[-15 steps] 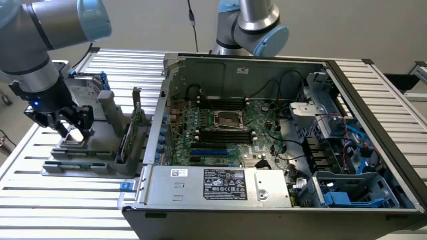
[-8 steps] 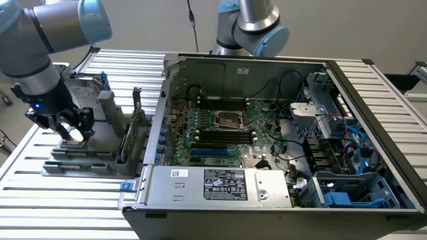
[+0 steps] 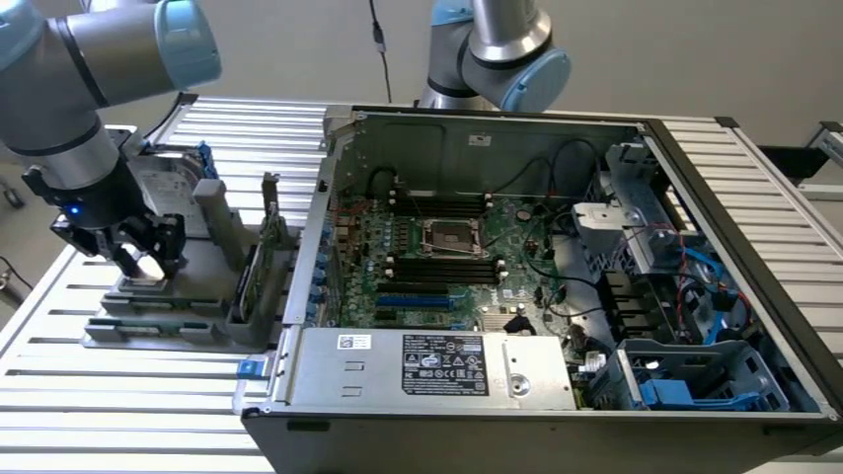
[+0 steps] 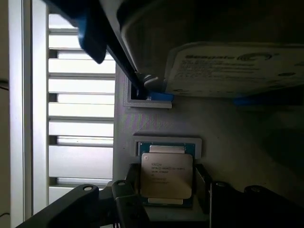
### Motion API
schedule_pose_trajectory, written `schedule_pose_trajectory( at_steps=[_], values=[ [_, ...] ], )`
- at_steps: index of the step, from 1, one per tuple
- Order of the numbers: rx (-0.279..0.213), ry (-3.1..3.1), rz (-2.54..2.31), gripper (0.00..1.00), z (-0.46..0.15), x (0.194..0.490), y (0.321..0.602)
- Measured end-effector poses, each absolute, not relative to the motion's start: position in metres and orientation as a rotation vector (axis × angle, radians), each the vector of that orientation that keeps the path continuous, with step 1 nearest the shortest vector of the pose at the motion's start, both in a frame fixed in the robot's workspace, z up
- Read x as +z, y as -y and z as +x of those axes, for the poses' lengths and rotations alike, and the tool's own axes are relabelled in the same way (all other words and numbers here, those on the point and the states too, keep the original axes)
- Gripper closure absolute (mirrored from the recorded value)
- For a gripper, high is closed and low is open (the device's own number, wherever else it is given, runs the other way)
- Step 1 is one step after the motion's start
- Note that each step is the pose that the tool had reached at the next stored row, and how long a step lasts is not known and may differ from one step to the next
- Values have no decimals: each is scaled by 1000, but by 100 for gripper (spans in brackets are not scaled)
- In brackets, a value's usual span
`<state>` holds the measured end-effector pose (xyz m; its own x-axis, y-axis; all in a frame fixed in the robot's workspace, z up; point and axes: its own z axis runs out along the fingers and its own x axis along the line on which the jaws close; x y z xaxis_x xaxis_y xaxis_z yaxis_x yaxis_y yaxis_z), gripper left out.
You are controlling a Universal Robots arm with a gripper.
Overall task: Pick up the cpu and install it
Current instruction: 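Pick up the cpu and move it towards the insertion slot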
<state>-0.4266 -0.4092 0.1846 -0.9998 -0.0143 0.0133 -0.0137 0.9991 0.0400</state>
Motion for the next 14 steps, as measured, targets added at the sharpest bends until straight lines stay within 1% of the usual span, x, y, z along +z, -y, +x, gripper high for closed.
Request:
schedule_pose_trajectory(
  at_steps=[10, 14],
  values=[
    [-65, 3127, 22, 45, -427, 185, 409],
    [-70, 3127, 22, 45, -427, 197, 409]
  ],
)
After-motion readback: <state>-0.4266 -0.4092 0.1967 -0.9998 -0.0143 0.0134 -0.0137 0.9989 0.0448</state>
